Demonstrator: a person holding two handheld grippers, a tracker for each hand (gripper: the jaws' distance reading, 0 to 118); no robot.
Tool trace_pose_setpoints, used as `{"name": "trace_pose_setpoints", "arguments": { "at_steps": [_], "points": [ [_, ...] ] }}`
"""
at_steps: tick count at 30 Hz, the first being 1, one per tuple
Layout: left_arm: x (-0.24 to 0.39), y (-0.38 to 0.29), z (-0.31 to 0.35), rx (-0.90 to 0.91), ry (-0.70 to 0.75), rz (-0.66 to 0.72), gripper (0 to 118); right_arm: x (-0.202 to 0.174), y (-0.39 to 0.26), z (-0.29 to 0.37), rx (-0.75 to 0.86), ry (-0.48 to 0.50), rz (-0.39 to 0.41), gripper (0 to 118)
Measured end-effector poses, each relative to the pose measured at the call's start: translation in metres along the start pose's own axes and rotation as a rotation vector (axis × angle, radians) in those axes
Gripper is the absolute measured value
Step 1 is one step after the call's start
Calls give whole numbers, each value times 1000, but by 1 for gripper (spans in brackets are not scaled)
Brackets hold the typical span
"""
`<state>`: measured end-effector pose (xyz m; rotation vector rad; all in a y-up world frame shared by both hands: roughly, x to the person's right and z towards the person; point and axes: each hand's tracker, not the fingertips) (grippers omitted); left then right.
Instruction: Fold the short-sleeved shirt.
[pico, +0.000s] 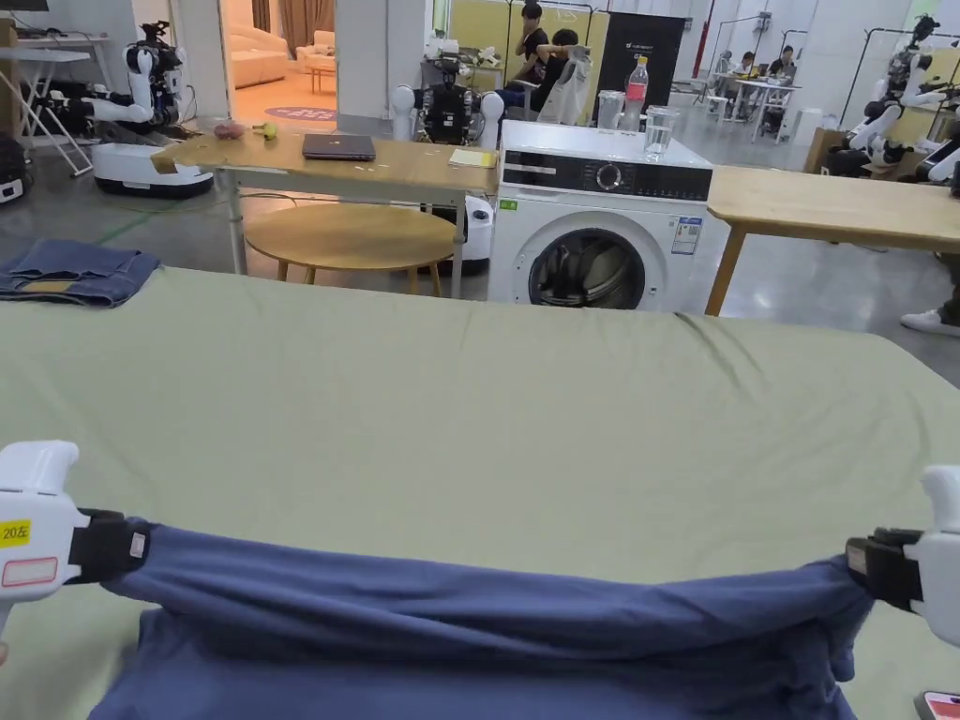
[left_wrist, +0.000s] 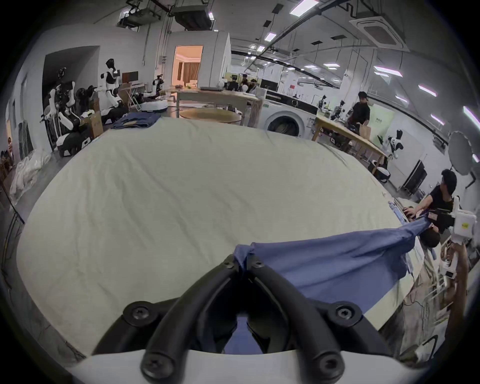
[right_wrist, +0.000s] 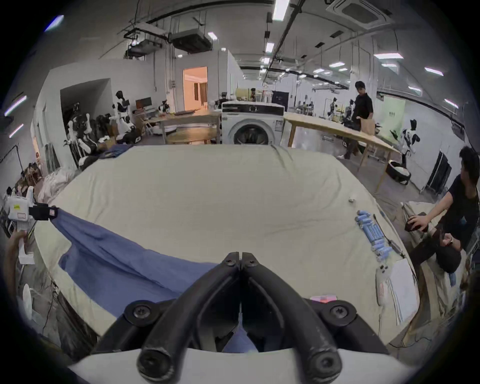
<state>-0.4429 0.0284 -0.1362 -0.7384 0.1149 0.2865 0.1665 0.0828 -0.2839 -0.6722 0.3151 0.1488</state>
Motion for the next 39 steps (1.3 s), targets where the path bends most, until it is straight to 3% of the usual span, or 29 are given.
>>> {"name": "trace_pose_setpoints", "arguments": {
  "at_steps": [9,14,25,27,28,30,31,33,39],
  "points": [
    [-10,-63,-12,-217,0,-11,0,14,-84,-10,-241,-31,24,0],
    [-12,-85,-37,-330,36,-1,0,25,-120,-45,-373,-26,-30,0],
    [-2,-74,-42,-369,72,-29,0,11,-120,-69,-389,-84,1,0],
    [1,-69,-34,-322,89,-19,1,8,-108,-60,-352,-137,32,5],
    [3,-65,-31,-281,111,-21,8,6,-102,-55,-319,-168,49,14],
    [8,-56,-22,-212,100,-10,32,1,-88,-40,-241,-195,47,46],
    [12,-51,-18,-172,84,-3,35,-1,-79,-35,-211,-197,37,50],
    [21,-42,-11,-91,58,-15,42,-8,-64,-27,-136,-192,10,50],
    [69,-26,-2,182,77,-118,42,-55,-36,-19,219,-133,-77,50]
  ]
}}
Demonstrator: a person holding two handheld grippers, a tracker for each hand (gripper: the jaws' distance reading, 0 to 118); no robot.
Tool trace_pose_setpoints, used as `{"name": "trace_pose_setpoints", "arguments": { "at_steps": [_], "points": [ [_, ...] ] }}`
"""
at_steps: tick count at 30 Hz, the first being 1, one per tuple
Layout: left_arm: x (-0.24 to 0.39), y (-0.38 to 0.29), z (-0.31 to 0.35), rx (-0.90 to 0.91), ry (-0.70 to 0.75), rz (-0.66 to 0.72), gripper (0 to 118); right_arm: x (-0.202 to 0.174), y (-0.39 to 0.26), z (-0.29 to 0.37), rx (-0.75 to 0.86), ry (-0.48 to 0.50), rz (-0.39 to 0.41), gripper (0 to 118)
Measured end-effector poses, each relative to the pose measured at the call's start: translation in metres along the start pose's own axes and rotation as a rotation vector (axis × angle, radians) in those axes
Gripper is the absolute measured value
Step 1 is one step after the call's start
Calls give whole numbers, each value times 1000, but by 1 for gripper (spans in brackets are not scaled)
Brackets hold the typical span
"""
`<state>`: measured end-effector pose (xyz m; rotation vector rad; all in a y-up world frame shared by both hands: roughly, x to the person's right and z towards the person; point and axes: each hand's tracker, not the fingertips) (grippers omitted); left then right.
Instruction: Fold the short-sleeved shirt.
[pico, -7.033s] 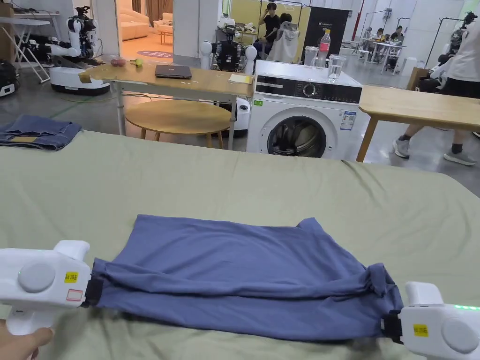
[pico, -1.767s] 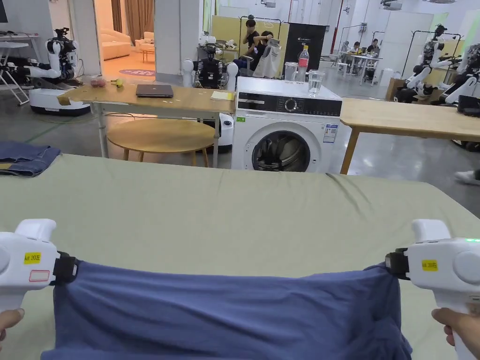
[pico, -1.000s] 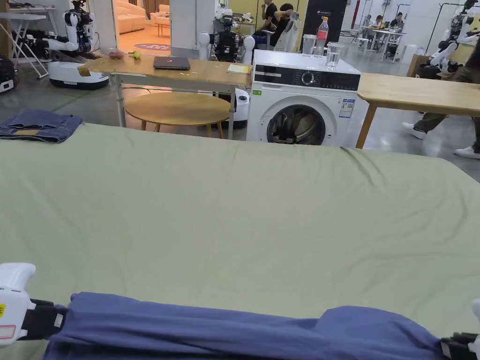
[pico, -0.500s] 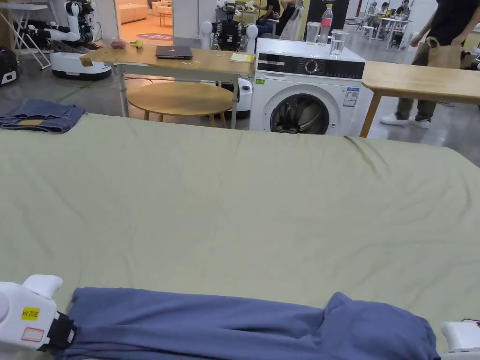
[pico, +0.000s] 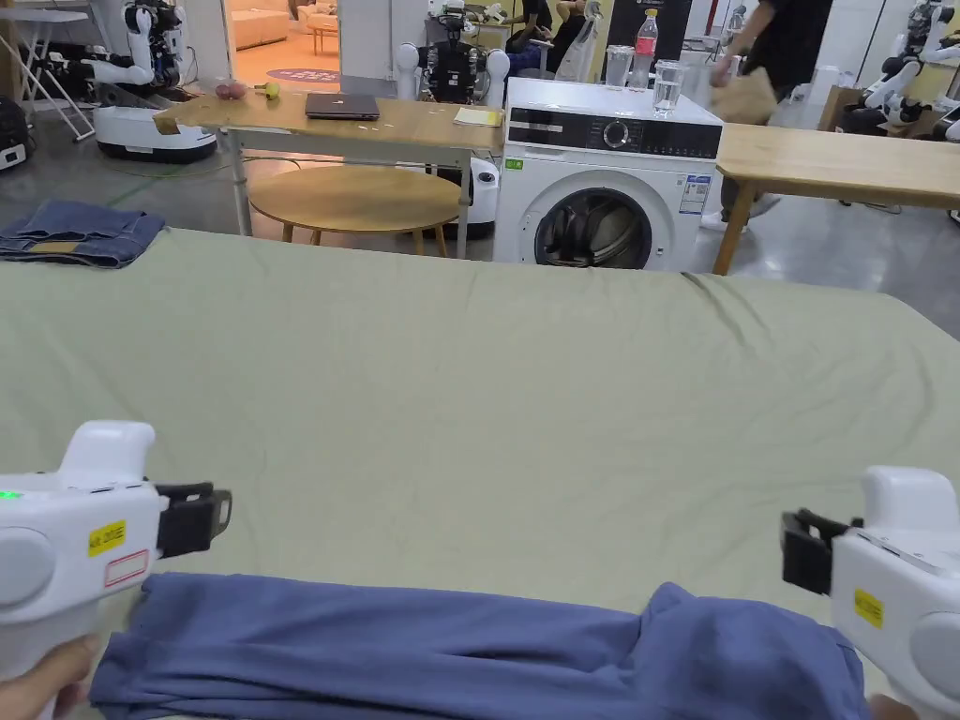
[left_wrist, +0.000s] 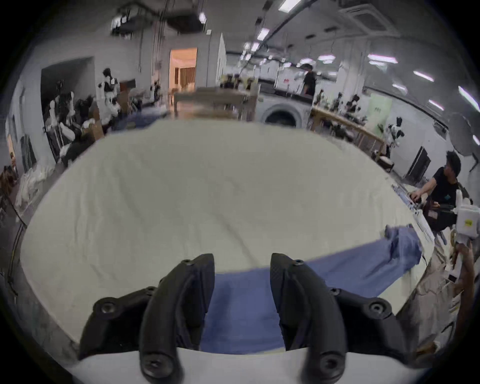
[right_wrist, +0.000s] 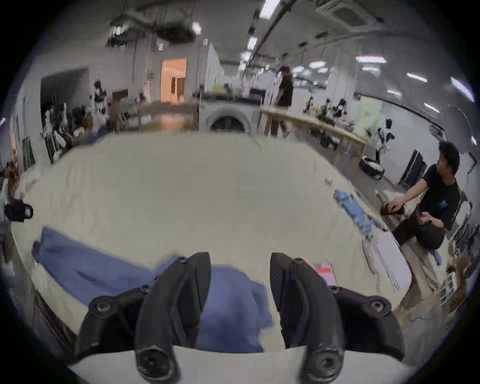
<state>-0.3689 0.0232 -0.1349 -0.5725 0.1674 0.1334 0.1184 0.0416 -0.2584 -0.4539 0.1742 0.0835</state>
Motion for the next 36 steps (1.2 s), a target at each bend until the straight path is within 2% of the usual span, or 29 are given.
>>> {"name": "trace_pose_setpoints", "arguments": {
  "at_steps": [3,4,5,6,8,9,12,13,17,24,29,30,31,33,36],
  "points": [
    [26,3,7,174,43,-50,42,-32,2,6,159,-13,-36,47],
    [34,3,9,218,61,-70,42,-40,1,7,199,-8,-41,42],
    [42,3,11,259,79,-91,42,-48,1,8,237,7,-46,31],
    [50,3,13,292,91,-107,35,-56,1,7,257,12,-56,15],
    [54,2,11,336,105,-127,8,-66,0,7,291,17,-86,6],
    [59,1,12,358,132,-127,0,-70,-1,6,290,17,-82,0],
    [61,2,15,369,135,-118,0,-81,-3,3,300,3,-80,0],
    [60,3,15,358,134,-117,0,-81,-4,2,302,26,-89,0],
    [42,2,17,258,169,-119,0,-85,-9,0,285,50,-90,0],
    [-42,-18,9,-90,49,81,0,-86,-12,-9,260,81,-72,0],
    [-95,-33,-5,-281,-99,239,0,-90,-13,-16,234,102,-52,0],
    [-107,-37,-11,-309,-141,280,5,-91,-13,-17,228,105,-48,0],
    [-118,-40,-18,-353,-186,322,17,-92,-14,-18,222,108,-45,0],
    [-133,-48,-30,-417,-237,400,48,-92,-15,-19,215,110,-42,0],
    [-141,-60,-42,-459,-320,452,60,-91,-17,-18,225,106,-46,0]
  ]
}}
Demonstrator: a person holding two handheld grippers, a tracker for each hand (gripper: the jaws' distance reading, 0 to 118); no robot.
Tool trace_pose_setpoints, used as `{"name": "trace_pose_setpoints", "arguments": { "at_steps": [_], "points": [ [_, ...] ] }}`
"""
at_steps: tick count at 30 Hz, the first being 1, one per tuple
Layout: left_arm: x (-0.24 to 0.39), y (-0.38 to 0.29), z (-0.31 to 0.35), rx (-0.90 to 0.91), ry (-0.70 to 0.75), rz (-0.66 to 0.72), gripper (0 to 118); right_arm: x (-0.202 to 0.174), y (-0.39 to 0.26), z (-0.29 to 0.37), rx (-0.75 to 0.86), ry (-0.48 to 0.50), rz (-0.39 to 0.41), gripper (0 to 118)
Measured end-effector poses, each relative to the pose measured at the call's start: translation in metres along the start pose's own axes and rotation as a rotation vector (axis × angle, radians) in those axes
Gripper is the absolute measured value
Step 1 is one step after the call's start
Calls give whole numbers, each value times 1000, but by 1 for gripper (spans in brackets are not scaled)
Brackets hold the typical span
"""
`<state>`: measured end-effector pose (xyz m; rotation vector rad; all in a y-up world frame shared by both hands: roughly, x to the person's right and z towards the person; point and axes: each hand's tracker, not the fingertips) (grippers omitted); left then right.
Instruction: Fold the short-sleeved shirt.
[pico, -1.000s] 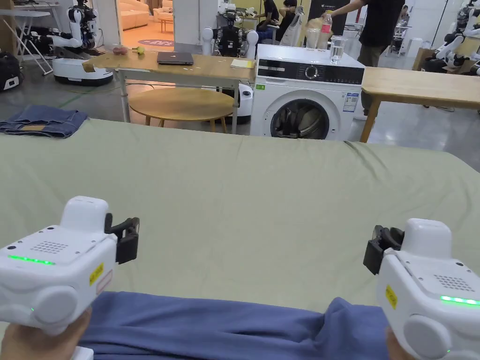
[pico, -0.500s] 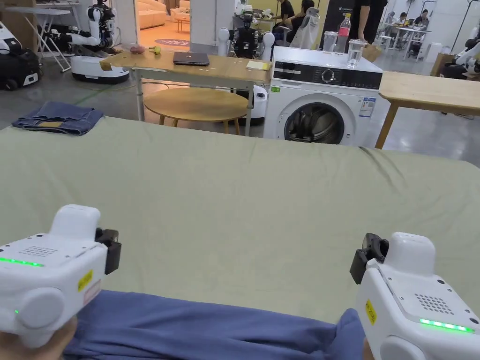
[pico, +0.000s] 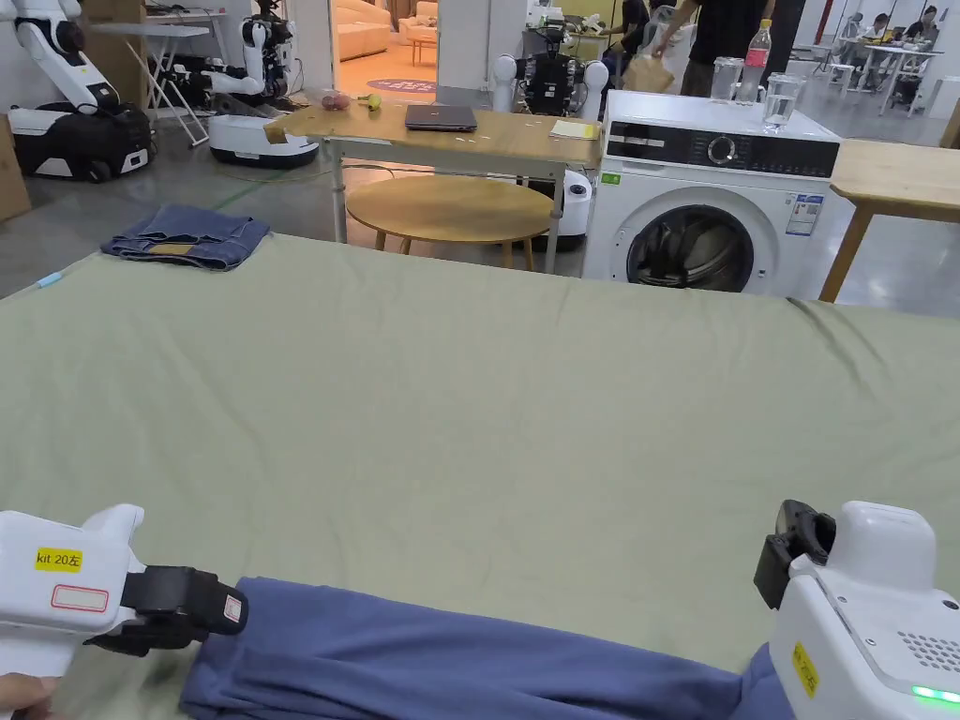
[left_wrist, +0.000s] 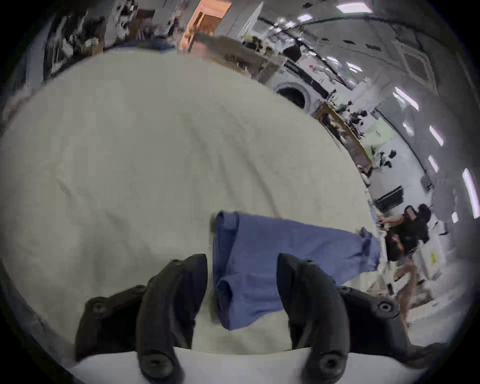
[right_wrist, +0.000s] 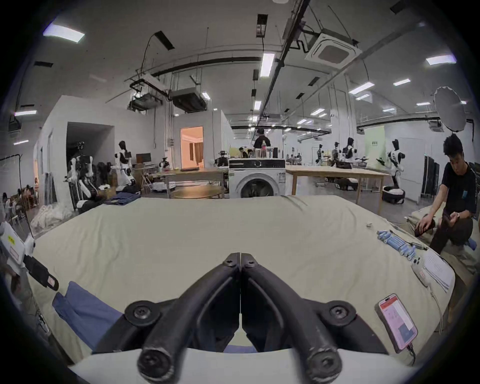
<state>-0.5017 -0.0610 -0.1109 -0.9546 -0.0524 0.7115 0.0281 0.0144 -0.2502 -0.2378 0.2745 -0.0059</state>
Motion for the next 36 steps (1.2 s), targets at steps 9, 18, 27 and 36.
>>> {"name": "trace_pose_setpoints", "arguments": {
  "at_steps": [9,18,27,36],
  "points": [
    [-26,-3,-34,-40,-303,255,77,5,-4,-5,-17,-3,-6,0],
    [-22,-21,-60,-75,-264,260,8,5,-9,-8,-43,13,-24,0],
    [2,-15,-35,4,-233,166,3,14,-8,-8,-51,15,-14,0],
    [35,9,28,118,-135,62,3,18,-1,-10,-41,28,9,0]
  ]
}}
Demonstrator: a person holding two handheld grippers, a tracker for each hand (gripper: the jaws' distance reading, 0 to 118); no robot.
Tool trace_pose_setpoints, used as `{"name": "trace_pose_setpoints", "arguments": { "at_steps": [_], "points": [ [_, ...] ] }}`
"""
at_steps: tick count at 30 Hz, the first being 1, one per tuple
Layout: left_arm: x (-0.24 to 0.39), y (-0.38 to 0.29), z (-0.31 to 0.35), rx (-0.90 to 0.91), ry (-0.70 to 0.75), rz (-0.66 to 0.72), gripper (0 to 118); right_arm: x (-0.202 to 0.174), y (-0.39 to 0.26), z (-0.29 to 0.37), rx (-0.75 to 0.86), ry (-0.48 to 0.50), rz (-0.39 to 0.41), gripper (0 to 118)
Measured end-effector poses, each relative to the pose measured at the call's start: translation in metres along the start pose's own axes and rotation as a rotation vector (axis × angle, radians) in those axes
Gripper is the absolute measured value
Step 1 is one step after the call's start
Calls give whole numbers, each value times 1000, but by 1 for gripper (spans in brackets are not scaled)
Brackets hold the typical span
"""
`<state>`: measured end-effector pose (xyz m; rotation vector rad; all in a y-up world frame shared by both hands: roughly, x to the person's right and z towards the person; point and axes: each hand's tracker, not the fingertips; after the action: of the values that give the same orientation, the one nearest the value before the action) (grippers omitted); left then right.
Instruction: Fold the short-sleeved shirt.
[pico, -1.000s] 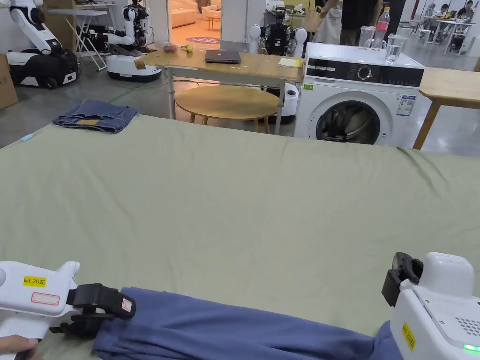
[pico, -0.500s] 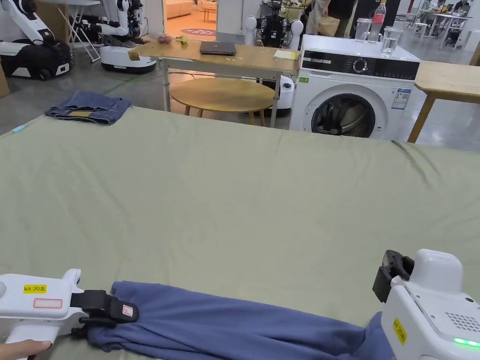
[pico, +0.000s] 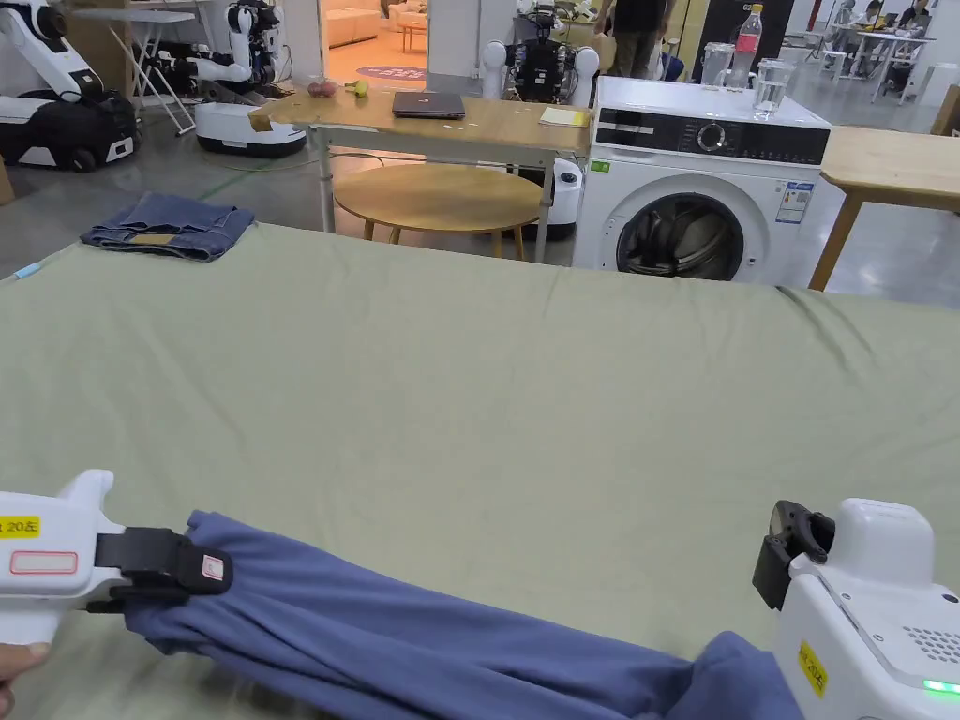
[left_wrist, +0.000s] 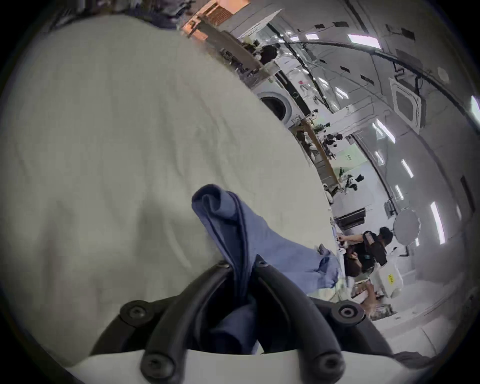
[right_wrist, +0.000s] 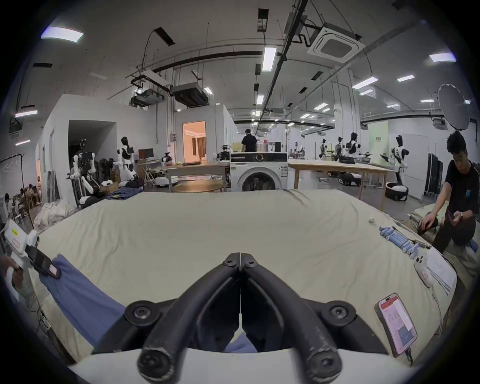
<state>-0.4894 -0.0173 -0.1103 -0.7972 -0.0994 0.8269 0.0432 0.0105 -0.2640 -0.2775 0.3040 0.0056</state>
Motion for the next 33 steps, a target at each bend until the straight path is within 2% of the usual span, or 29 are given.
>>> {"name": "trace_pose_setpoints", "arguments": {
  "at_steps": [9,19,26,28,33],
  "points": [
    [17,15,42,37,269,-91,3,-8,3,-7,-2,14,9,0],
    [74,-1,7,-38,-25,-152,3,-9,0,-11,-31,18,-2,0],
    [121,-20,-63,-167,-47,-293,3,-4,-2,-7,-45,6,-1,0],
    [129,-30,-91,-248,-53,-293,3,0,-2,-5,-51,-1,-3,0],
    [128,-50,-154,-342,42,-281,3,7,-5,-2,-62,-20,-1,0]
  ]
}}
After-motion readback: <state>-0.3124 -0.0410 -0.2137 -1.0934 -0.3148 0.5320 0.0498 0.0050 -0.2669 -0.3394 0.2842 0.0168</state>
